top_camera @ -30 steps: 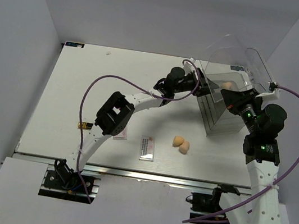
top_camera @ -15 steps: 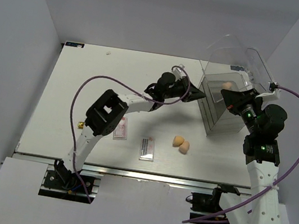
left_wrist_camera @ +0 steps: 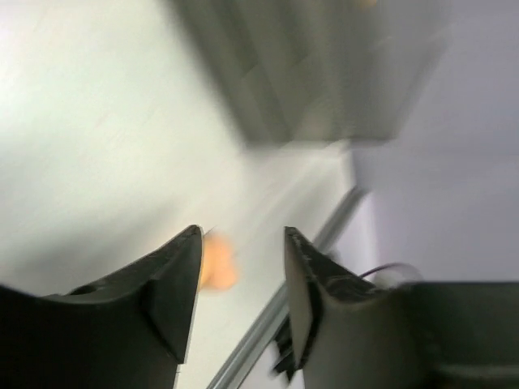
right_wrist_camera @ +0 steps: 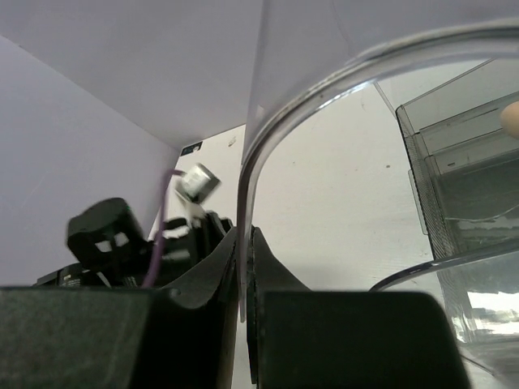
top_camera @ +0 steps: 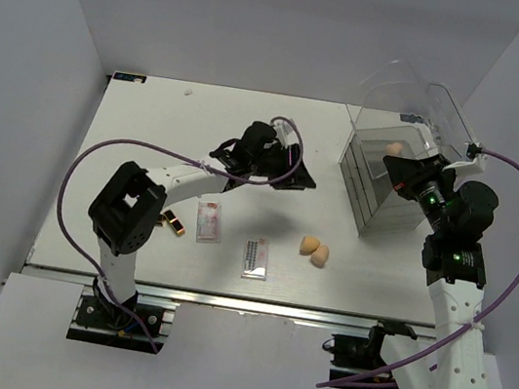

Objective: Organize the makeup

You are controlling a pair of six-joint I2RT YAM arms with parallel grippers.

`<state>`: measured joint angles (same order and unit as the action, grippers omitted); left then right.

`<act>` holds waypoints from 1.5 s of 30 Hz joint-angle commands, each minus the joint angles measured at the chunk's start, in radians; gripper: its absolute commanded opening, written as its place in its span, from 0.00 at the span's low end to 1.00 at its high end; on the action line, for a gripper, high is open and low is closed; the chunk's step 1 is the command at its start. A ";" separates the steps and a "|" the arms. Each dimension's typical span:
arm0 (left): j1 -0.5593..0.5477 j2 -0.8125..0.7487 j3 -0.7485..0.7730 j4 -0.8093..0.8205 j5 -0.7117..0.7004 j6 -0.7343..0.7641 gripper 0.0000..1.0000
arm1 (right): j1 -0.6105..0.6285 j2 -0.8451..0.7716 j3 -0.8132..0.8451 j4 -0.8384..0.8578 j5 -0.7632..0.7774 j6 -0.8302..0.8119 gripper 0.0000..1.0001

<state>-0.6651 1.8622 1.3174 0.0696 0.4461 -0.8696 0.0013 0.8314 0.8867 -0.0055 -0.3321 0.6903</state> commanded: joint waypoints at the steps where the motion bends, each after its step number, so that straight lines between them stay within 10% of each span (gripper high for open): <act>1: -0.024 0.018 0.011 -0.359 0.011 0.245 0.56 | -0.003 -0.026 0.034 0.108 0.005 -0.052 0.00; 11: -0.111 0.134 0.109 -0.510 -0.057 0.475 0.60 | -0.003 -0.025 0.038 0.087 0.008 -0.063 0.00; 38: -0.169 0.239 0.155 -0.360 0.088 0.345 0.59 | -0.003 -0.020 0.034 0.093 0.015 -0.058 0.00; 45: -0.191 0.269 0.164 -0.364 0.066 0.342 0.37 | -0.003 -0.026 0.034 0.093 0.015 -0.058 0.00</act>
<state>-0.8448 2.1380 1.4487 -0.2935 0.5117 -0.5293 0.0013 0.8314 0.8867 -0.0238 -0.3325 0.6674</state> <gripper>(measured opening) 0.400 0.076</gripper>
